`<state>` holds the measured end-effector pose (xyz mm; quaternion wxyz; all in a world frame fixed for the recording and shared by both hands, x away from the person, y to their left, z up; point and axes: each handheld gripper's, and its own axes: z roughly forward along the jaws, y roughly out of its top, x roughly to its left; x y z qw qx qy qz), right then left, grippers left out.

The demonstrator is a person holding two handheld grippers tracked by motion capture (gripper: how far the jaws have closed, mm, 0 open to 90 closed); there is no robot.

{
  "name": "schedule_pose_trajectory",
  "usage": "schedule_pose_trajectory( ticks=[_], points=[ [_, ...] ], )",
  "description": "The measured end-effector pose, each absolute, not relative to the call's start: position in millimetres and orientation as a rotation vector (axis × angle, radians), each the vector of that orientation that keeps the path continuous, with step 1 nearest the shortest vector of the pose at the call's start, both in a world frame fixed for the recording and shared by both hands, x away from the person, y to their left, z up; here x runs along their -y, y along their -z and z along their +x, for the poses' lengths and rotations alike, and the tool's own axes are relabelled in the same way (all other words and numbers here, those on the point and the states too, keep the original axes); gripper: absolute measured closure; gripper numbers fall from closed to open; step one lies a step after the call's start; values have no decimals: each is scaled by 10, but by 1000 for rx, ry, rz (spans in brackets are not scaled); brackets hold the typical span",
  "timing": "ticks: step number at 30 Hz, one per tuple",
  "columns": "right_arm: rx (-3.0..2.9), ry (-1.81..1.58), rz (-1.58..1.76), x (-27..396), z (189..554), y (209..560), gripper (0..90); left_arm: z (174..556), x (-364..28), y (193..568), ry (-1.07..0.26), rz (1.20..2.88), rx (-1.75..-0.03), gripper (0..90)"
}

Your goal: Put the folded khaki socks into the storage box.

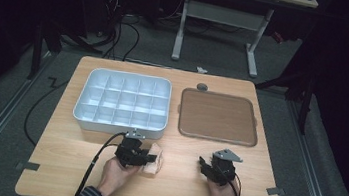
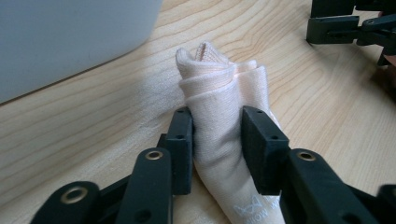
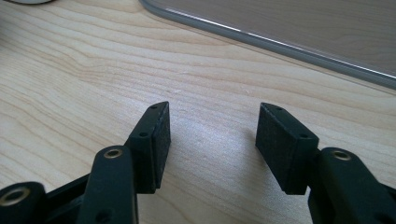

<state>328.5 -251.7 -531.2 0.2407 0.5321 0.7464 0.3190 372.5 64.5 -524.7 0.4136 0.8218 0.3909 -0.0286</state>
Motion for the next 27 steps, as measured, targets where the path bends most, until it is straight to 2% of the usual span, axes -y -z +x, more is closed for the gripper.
schedule_pose_trajectory(
  ticks=[5, 9, 27],
  points=[
    [-2045, -873, 1455, 2516, 3285, 5312, 446, 3715, -650, 5233, 73, 2069, -971, 731],
    [-2046, -874, 1453, 2516, 3285, 5312, 442, 3711, -650, 5232, 86, 2069, -961, 748],
    [-2053, -874, 1447, 2515, 3285, 5312, 425, 3657, -725, 5125, 97, 2054, -920, 765]
  ],
)
